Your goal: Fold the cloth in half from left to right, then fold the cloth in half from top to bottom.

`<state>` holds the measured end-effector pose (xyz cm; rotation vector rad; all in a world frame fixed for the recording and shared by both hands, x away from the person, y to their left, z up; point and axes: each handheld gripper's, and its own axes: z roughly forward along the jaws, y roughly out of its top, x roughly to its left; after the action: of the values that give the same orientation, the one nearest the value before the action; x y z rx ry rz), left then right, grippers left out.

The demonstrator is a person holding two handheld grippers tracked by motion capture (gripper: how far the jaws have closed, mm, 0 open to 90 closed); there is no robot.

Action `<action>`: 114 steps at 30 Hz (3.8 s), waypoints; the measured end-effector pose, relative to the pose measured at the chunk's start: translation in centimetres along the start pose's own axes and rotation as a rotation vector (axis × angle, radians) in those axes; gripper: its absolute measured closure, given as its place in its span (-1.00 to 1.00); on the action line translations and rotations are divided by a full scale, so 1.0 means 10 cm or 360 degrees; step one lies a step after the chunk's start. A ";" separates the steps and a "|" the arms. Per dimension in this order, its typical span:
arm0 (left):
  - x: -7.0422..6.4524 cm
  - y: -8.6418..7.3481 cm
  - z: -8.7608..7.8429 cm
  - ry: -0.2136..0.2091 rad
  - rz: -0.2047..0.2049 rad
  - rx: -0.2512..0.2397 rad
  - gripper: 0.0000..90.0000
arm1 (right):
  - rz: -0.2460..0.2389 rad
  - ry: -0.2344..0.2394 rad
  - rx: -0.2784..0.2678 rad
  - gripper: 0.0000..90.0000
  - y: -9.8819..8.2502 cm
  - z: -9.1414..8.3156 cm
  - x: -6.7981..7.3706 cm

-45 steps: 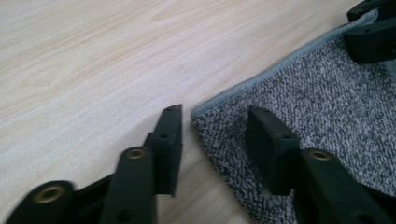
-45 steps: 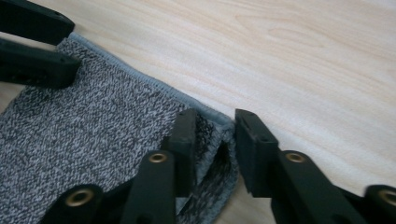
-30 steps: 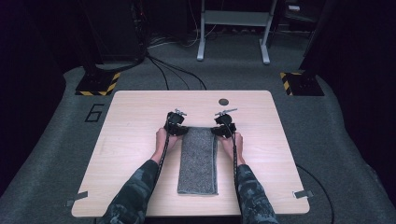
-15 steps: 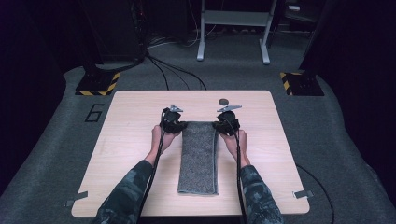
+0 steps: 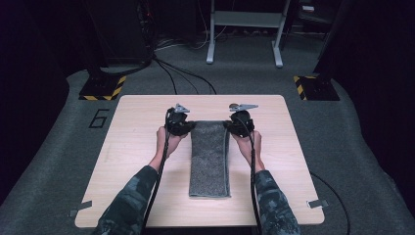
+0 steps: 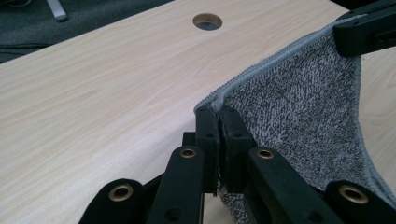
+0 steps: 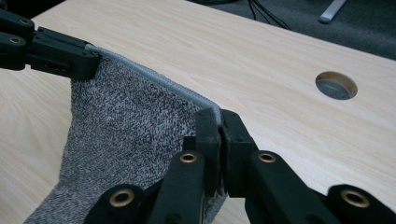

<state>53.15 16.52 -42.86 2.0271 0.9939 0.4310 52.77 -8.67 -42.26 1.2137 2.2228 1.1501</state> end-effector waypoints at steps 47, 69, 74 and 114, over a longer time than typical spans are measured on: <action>-0.30 -0.22 -0.62 -0.0143 0.0106 -0.0185 0.94 | -0.0149 0.0085 -0.0124 0.94 -0.21 -0.66 0.40; -0.56 -0.82 -0.57 -0.0303 0.0098 -0.0038 0.93 | -0.0168 0.0177 0.0008 0.93 -0.93 -0.67 0.59; -0.61 -0.99 -0.52 -0.0336 0.0084 0.0026 0.91 | -0.0155 0.0204 0.0039 0.92 -1.12 -0.64 0.61; -0.80 -1.40 -0.35 -0.0072 0.0234 0.0270 -0.60 | -0.0226 0.0020 0.0240 -0.68 -1.53 -0.36 0.67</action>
<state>39.06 17.09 -51.51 2.2622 0.8824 0.3871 38.62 -9.53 -51.81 1.0865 2.3991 0.9530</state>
